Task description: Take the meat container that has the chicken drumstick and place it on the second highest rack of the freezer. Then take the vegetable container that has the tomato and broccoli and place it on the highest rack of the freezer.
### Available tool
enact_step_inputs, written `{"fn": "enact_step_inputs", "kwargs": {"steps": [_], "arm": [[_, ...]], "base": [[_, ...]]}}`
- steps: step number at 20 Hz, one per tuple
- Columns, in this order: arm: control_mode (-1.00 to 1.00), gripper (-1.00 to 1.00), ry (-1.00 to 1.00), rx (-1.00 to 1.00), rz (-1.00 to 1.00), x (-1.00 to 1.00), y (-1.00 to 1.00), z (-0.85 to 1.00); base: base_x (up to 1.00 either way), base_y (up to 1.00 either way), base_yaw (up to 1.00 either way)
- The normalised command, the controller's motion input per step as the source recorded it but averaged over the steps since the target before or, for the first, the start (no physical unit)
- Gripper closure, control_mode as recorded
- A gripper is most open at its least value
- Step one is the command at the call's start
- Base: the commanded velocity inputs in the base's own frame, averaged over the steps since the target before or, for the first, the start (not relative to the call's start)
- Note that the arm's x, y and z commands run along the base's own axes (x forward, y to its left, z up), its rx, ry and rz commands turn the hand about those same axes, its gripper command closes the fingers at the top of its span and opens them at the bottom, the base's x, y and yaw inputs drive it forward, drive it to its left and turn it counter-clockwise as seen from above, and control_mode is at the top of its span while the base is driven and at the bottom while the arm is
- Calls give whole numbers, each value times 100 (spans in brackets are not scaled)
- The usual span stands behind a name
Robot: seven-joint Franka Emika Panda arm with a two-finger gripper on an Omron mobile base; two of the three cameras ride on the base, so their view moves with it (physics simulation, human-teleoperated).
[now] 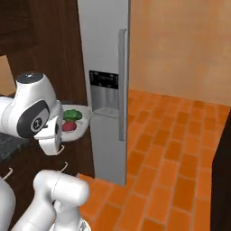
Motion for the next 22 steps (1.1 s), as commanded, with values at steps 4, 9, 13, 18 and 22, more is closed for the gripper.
{"fn": "enact_step_inputs", "kwargs": {"steps": [4, 9, 13, 18, 22], "arm": [[100, 100, 0, 0, 0, 0, 0, 0], [100, 100, 0, 0, 0, 0, 0, 0], [100, 100, 0, 0, 0, 0, 0, 0], [100, 100, 0, 0, 0, 0, 0, 0], [100, 100, 0, 0, 0, 0, 0, 0]], "base": [[15, -47, -61], [25, -83, -18], [57, -66, -12], [92, -19, -11], [100, -6, -5]]}}
